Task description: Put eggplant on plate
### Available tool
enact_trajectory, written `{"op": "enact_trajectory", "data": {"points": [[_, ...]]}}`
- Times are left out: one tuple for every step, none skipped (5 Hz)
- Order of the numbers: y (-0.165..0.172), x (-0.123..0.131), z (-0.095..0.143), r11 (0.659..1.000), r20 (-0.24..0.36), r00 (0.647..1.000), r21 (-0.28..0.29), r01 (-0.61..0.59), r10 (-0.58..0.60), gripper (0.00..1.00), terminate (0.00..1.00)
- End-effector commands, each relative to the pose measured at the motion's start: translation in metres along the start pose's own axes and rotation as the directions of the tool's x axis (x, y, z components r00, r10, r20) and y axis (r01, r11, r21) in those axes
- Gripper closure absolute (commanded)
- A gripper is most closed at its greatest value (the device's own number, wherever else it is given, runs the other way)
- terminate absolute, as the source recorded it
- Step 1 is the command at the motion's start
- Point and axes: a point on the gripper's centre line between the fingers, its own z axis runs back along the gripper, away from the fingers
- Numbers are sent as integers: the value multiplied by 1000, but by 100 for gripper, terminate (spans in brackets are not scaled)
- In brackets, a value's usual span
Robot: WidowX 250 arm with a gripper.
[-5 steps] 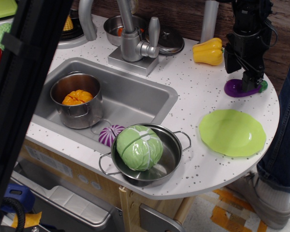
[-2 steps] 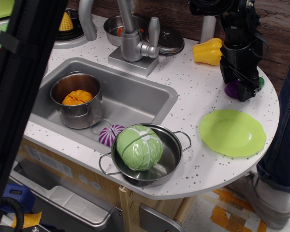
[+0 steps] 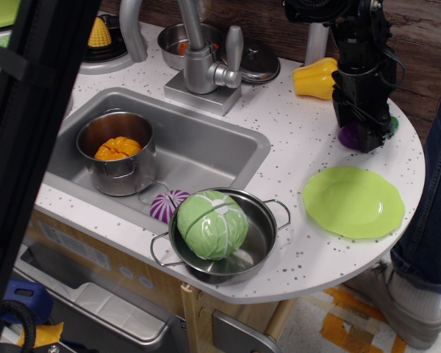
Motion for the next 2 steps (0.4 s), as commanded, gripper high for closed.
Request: {"op": "enact_trajectory", "data": {"points": [[3,4,59,997,-2,1000,75,-12,12,100,0],[-10,-5,82,992,-42,997,108,-65,70,100,0]]}}
